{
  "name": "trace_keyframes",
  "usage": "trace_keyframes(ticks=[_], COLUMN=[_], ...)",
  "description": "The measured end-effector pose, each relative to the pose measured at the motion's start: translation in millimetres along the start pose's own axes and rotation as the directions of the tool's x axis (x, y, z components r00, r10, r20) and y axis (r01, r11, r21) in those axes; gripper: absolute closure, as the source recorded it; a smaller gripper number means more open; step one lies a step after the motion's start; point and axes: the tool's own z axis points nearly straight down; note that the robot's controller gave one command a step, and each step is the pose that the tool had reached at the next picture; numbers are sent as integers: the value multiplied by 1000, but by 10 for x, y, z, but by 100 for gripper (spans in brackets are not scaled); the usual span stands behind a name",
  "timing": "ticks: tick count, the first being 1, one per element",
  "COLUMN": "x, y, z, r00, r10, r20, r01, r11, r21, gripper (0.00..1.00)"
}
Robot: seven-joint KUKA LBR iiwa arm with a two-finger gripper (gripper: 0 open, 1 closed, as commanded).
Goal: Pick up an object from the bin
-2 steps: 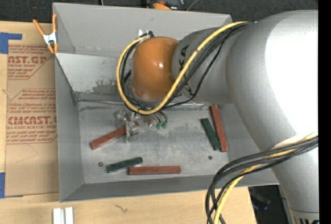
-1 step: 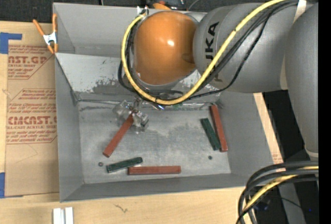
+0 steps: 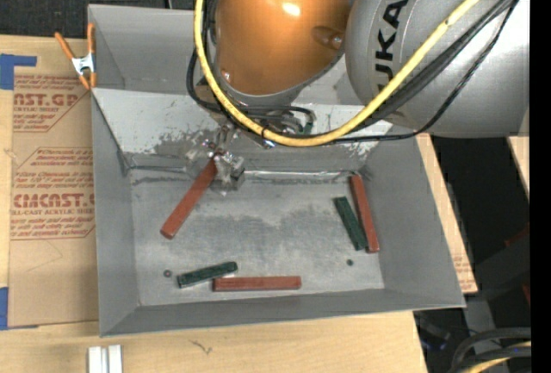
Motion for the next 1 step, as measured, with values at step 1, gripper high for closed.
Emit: trace_keyframes(ticks=[1], x=[-6], y=[10], z=[192], r00=[987], r10=[-162], r20=[-8], r01=[162], r11=[987], r21=[-7], gripper=[100])
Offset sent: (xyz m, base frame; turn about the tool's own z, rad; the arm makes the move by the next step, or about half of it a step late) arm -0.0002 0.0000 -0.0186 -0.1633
